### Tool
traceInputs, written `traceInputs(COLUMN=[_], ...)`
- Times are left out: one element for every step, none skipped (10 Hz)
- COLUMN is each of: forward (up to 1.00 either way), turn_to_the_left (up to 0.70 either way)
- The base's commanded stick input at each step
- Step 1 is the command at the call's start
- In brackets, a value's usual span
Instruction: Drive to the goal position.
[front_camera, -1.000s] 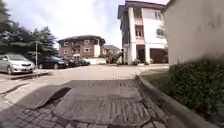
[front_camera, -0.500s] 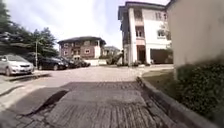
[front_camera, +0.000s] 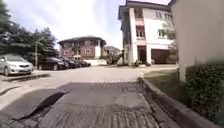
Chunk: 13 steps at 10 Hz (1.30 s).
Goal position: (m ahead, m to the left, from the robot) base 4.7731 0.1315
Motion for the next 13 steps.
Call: traceInputs(forward=[0.30,0.30,0.30,0.30,0.30,0.30,0.30,0.30,0.30,0.30,0.30,0.30,0.30], turn_to_the_left=[0.00,0.00,0.00,0.00,0.00,0.00,0.00,0.00,0.00,0.00,0.00,0.00,0.00])
